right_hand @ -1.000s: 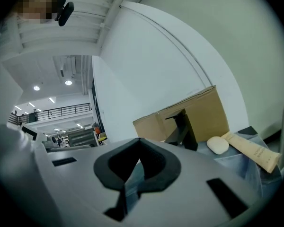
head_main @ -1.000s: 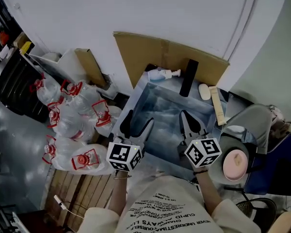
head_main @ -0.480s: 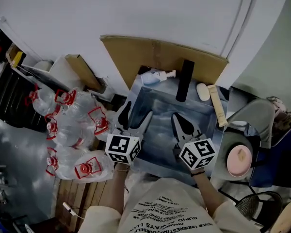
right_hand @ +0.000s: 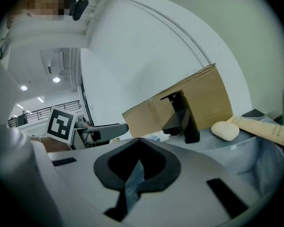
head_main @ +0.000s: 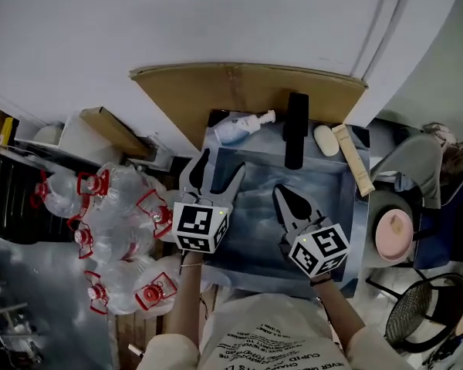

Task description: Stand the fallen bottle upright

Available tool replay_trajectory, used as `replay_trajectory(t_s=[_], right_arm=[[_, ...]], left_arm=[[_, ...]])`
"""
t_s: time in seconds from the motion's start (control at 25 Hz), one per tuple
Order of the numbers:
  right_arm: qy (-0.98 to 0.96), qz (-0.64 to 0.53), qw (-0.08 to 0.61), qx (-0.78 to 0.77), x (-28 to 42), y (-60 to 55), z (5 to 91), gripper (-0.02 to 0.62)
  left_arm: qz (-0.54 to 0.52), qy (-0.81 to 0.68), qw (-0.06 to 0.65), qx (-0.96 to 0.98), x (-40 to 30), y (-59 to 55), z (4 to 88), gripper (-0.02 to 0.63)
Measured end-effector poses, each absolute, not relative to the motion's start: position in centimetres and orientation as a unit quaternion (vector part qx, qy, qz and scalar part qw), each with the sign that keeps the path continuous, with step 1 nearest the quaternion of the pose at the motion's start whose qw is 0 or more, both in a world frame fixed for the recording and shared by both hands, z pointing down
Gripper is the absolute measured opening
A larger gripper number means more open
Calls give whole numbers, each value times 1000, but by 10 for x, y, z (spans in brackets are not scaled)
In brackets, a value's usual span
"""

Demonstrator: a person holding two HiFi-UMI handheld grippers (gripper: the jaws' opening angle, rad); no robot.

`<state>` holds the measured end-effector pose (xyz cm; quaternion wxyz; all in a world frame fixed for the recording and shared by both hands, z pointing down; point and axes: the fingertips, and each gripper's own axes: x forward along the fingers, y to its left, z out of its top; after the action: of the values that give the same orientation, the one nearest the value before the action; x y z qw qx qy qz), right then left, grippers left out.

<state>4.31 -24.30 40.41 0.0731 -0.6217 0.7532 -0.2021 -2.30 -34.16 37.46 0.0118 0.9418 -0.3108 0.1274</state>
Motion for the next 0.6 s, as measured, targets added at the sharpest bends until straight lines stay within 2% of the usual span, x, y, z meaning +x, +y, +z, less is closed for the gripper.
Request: replay_trajectory(t_s=[0.6], right_arm=[[702, -222, 77, -673, 38, -270, 437, 5]], left_arm=[[246, -174, -82, 950, 42, -406, 414, 330]])
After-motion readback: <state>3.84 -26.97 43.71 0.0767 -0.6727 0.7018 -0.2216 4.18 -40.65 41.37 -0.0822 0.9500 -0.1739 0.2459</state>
